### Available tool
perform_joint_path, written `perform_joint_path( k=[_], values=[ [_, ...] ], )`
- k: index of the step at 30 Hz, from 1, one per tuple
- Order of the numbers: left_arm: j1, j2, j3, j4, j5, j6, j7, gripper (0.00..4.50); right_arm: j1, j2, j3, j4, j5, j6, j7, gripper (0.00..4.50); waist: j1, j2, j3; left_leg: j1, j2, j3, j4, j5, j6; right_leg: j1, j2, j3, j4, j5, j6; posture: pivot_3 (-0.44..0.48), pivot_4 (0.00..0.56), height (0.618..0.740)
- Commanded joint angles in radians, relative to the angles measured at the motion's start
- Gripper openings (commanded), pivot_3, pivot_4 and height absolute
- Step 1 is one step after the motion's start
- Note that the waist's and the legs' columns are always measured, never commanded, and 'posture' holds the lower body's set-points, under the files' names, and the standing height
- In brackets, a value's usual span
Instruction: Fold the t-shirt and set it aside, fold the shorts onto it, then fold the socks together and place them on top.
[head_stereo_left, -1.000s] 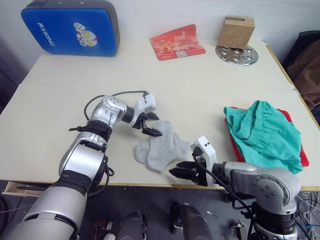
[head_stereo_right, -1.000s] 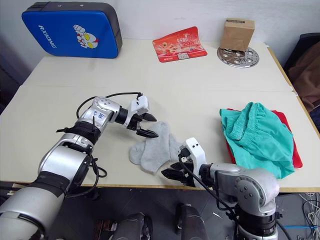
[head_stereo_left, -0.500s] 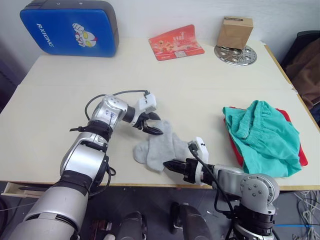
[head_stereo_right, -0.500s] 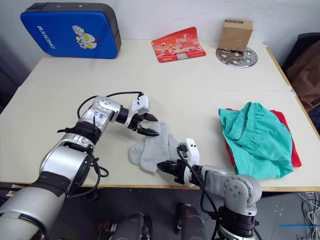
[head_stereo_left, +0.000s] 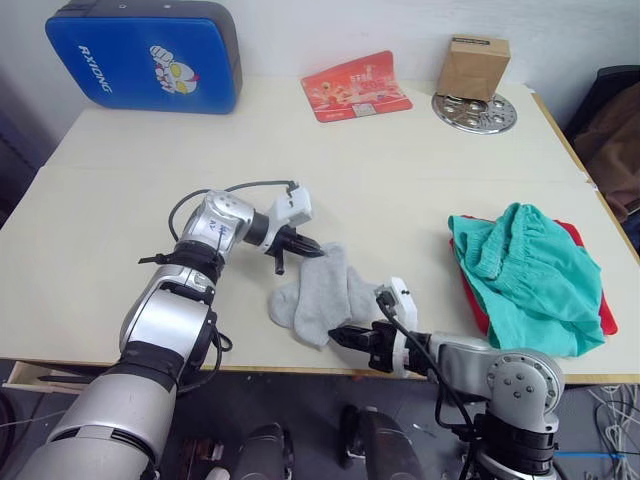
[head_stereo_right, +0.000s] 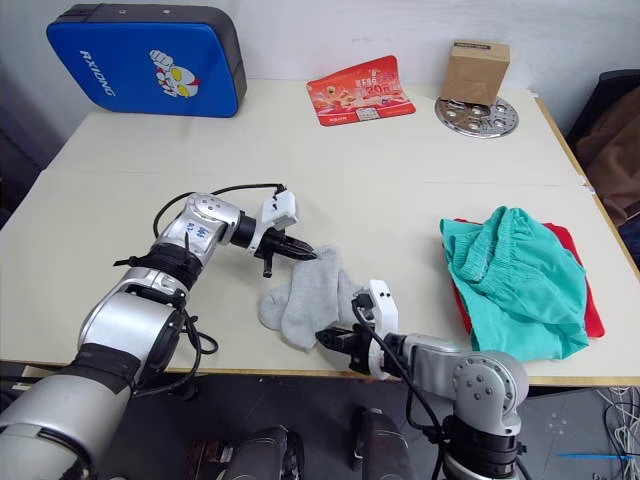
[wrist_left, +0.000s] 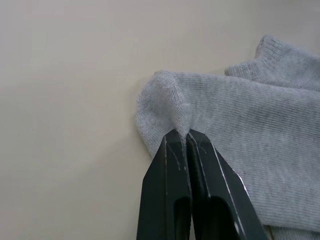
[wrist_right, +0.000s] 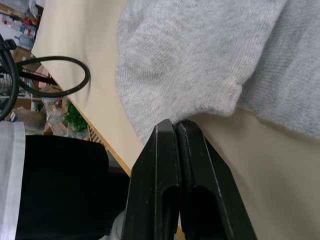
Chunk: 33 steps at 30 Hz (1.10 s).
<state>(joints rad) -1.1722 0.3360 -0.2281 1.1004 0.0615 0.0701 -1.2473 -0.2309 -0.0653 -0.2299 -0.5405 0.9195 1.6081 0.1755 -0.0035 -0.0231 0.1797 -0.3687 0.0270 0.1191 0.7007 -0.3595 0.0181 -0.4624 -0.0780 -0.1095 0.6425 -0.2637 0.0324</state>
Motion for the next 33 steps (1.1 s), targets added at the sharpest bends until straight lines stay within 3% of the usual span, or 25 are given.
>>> perform_joint_path(
  k=[1, 7, 12, 17, 22, 28, 33],
  values=[
    [0.012, 0.035, 0.039, -0.107, -0.04, 0.056, -0.054, 0.04, -0.019, -0.052, -0.014, -0.056, 0.111, 0.006, -0.005, 0.0, 0.0, 0.0, 0.0, 0.0, 0.0, 0.0, 0.0, 0.0, 0.0, 0.0, 0.0, 0.0, 0.0, 0.0, 0.0, 0.0, 0.15, 0.74],
    [0.137, 0.139, 0.077, -0.461, -0.115, 0.3, -0.115, 0.04, -0.083, -0.193, -0.049, -0.047, 0.278, 0.006, -0.014, 0.0, -0.012, 0.001, 0.001, 0.0, 0.001, 0.0, -0.001, 0.0, 0.0, -0.001, 0.0, 0.0, 0.0, 0.0, 0.0, 0.0, 0.15, 0.74],
    [0.296, 0.206, 0.121, -0.834, -0.193, 0.56, -0.044, 0.04, -0.157, -0.366, -0.041, 0.008, 0.352, 0.006, 0.035, 0.0, -0.009, 0.002, 0.001, 0.0, 0.001, -0.001, 0.0, 0.0, 0.0, 0.0, 0.0, 0.001, 0.0, 0.0, 0.0, 0.0, 0.15, 0.74],
    [0.532, 0.253, 0.202, -1.251, -0.27, 0.84, 0.109, 0.04, -0.255, -0.547, 0.052, 0.122, 0.256, -0.051, 0.173, 0.0, -0.009, 0.002, 0.001, 0.001, 0.001, 0.0, 0.0, 0.0, 0.001, 0.0, -0.001, 0.002, 0.0, 0.0, 0.0, 0.0, 0.15, 0.74],
    [0.7, 0.201, 0.32, -1.526, -0.307, 1.069, 0.334, 0.04, -0.335, -0.662, 0.217, 0.238, 0.116, -0.187, 0.37, 0.0, -0.004, 0.002, 0.001, 0.001, 0.001, 0.0, 0.0, 0.0, 0.0, 0.0, -0.001, 0.003, 0.0, 0.0, 0.0, 0.0, 0.15, 0.74],
    [0.833, 0.1, 0.435, -1.756, -0.358, 1.251, 0.528, 0.04, -0.458, -0.708, 0.419, 0.425, -0.09, -0.377, 0.589, 0.0, 0.003, 0.002, 0.001, 0.001, 0.001, 0.0, 0.0, 0.0, 0.0, 0.001, -0.001, 0.003, -0.001, 0.0, 0.0, 0.0, 0.15, 0.74],
    [0.932, 0.048, 0.415, -1.869, -0.399, 1.325, 0.617, 0.04, -0.518, -0.695, 0.499, 0.527, -0.205, -0.467, 0.695, 0.0, 0.004, 0.002, 0.001, 0.001, 0.001, -0.001, 0.0, 0.0, 0.0, 0.001, -0.001, 0.002, -0.001, 0.0, 0.0, 0.0, 0.15, 0.74]
  ],
)
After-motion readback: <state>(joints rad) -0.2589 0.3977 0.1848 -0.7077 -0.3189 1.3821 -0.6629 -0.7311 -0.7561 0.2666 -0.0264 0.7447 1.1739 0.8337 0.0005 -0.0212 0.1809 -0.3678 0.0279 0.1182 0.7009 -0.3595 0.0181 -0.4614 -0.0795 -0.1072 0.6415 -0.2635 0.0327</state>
